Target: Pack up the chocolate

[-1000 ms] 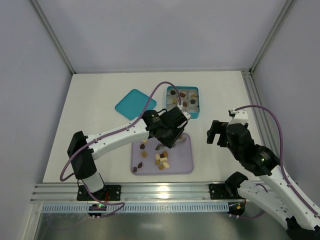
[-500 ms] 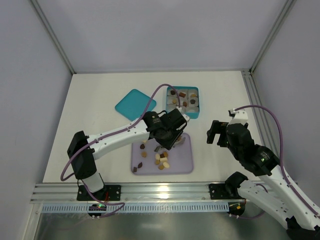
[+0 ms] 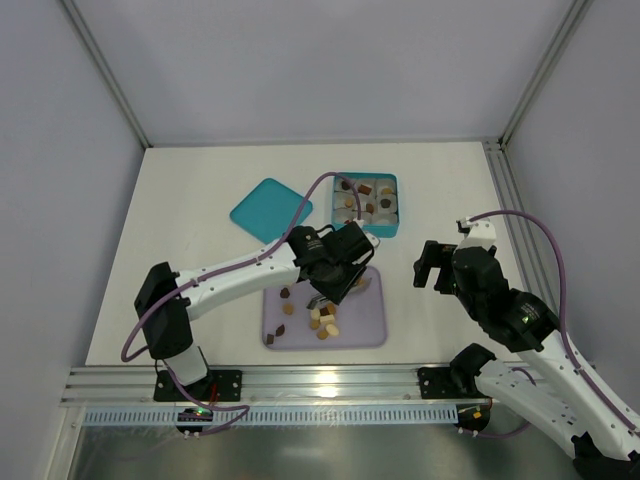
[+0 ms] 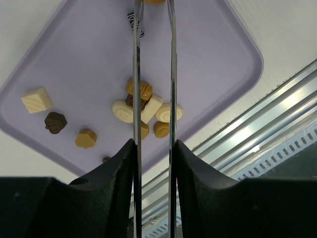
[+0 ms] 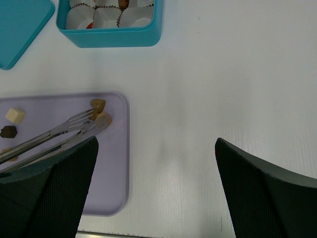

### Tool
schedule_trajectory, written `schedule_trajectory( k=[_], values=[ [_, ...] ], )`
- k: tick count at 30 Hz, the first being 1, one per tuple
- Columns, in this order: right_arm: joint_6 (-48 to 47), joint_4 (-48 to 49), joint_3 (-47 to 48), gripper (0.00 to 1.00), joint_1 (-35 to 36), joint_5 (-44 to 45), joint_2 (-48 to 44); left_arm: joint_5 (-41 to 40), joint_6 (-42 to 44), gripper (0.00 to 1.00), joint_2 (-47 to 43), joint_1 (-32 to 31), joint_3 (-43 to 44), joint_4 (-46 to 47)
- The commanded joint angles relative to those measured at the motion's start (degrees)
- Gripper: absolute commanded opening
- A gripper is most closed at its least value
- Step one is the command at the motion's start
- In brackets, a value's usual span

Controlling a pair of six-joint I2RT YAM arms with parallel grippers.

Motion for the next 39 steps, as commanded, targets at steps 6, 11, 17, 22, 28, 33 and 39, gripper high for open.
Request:
schedule_trajectory(
  k=[6, 11, 17, 22, 28, 33, 39],
  values=[
    [-0.8, 1.6, -0.1, 1.00, -0.1, 0.4, 0.0, -0.4, 0.7, 0.36, -0.9, -0.4, 1.8, -0.4],
    [-0.8, 1.5, -0.1, 1.00, -0.1, 0.4, 0.0, -0.4, 1.0, 0.37, -0.1, -0.4, 2.3, -0.2],
    [-0.8, 1.6, -0.1, 1.00, -0.1, 0.5, -0.2, -0.6, 1.3, 0.37, 1.1, -0.4, 3.3, -0.3],
    [-0.8, 1.5, -0.1, 1.00, -0.1, 0.6, -0.2, -0.8, 1.5, 0.37, 1.6, -0.4, 3.6, -0.1],
    [-0.8, 1.6, -0.1, 1.00, -0.2, 0.5, -0.3, -0.9, 1.8, 0.37, 2.4, -0.4, 4.1, 0.0],
    [-0.8, 1.5, -0.1, 1.00, -0.1, 0.5, -0.3, -1.0, 2.0, 0.37, 2.9, -0.4, 4.7, -0.2],
    [-0.8, 1.5, -0.1, 1.00, -0.1, 0.5, -0.3, -1.1, 2.0, 0.33, 3.0, -0.4, 4.7, -0.4]
  ],
)
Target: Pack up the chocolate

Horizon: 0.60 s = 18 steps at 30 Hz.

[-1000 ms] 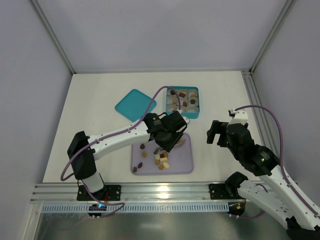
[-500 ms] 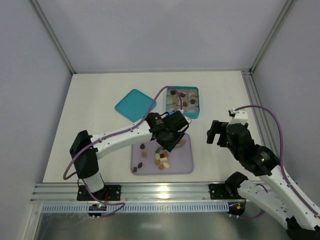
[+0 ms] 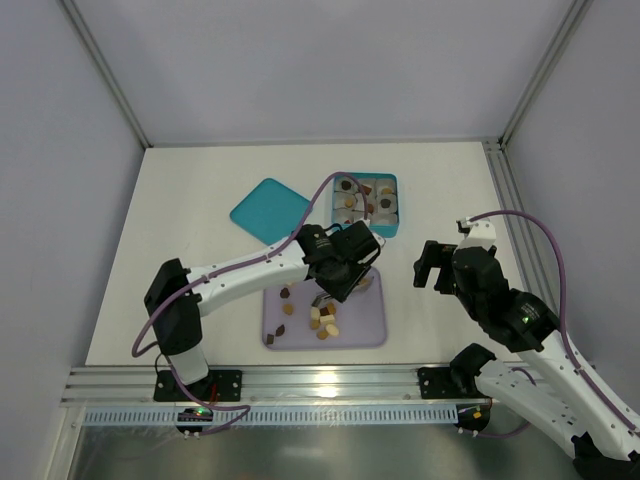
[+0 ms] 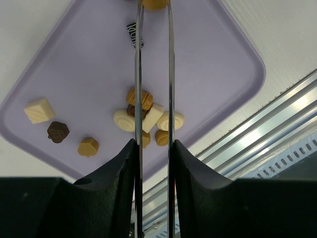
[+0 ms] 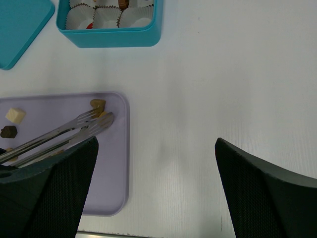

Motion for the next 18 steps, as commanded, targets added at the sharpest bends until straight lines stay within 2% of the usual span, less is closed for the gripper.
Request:
schedule_trajectory(
  k=[1, 18],
  values=[
    [-0.8, 1.6, -0.1, 1.00, -0.1, 0.5, -0.3, -0.7, 0.7, 0.32, -0.2, -0.3, 2.1, -0.4],
    [-0.9, 1.7, -0.1, 1.00, -0.1, 0.4, 0.0, -3.0, 0.5, 0.28, -3.6, -0.3, 4.8, -2.3]
  ],
)
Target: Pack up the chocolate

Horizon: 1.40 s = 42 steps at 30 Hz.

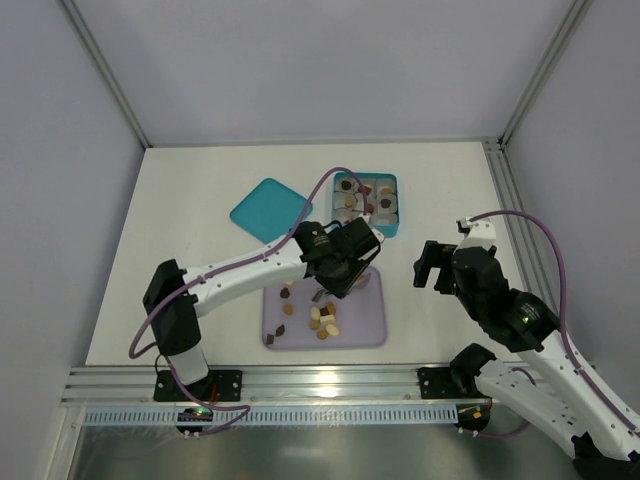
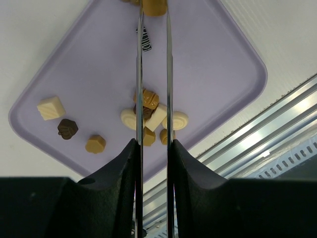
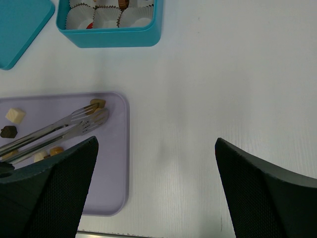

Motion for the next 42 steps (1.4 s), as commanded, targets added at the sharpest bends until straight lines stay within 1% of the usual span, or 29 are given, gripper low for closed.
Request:
schedule_trajectory(
  k=[1, 9, 15, 22, 27, 34, 42],
  values=[
    [-0.9, 1.6, -0.1, 1.00, -0.1, 0.4, 0.0, -1.6, 0.5, 0.28, -3.7, -0.2, 3.0, -0.9],
    [-1.0, 1.6, -0.1, 1.00, -0.1, 0.2, 0.0, -4.4, 0.5, 0.28, -4.1, 0.0, 6.2, -2.0],
    [-1.1, 1.8, -0.1, 1.00, -0.1, 0.0, 0.0, -5.2, 0.9, 0.28, -2.6, 3.2, 11.3, -2.8],
    [-1.2, 2.0, -0.1, 1.00, -0.2, -0.3, -0.3, -4.7, 2.3, 0.28, 2.9, 8.6, 20.2, -2.7],
    [-1.3, 2.1, -0.4, 1.00, -0.2, -0.7, -0.4, -4.5, 3.6, 0.29, 8.1, 12.2, 24.7, -2.5],
    [-1.4, 2.6, -0.4, 1.00, -0.1, -0.9, -0.4, -3.0, 5.3, 0.29, 14.0, 14.4, 30.4, -2.8],
    [-1.5, 2.5, -0.5, 1.00, -0.2, -0.9, -0.4, -1.6, 5.9, 0.29, 18.2, 15.0, 32.0, -3.3]
  ],
)
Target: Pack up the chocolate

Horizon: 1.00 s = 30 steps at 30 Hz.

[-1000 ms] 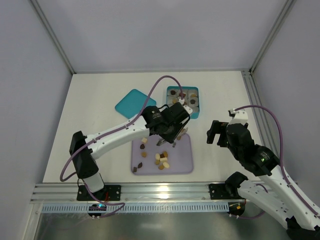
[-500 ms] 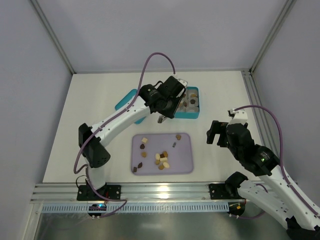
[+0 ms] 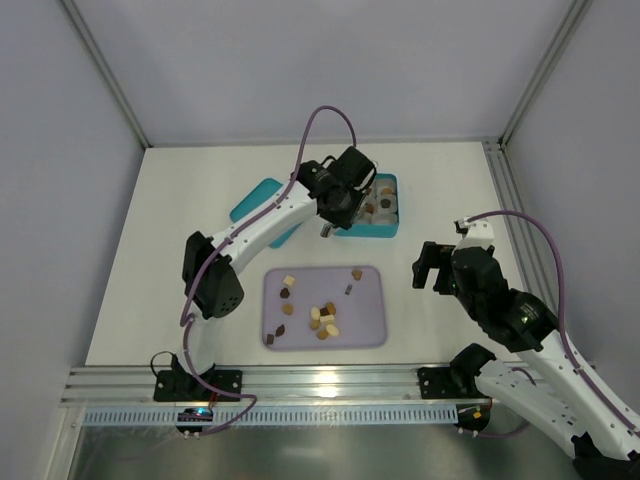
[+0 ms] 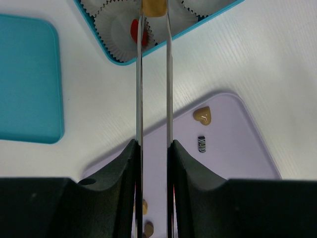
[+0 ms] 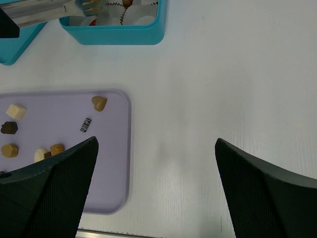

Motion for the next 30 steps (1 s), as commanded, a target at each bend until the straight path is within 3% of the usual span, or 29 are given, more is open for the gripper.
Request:
schedule_trajectory(
  k=[1, 30],
  values=[
    [-0.6, 2.1, -0.1, 1.00, 0.0, 0.1, -0.4, 1.2, 1.1, 0.29, 0.8, 0.2, 2.2, 0.1],
    [-0.6, 2.0, -0.1, 1.00, -0.1, 0.4, -0.5, 1.8, 1.8, 0.34, 1.7, 0.3, -0.1, 0.6]
  ],
)
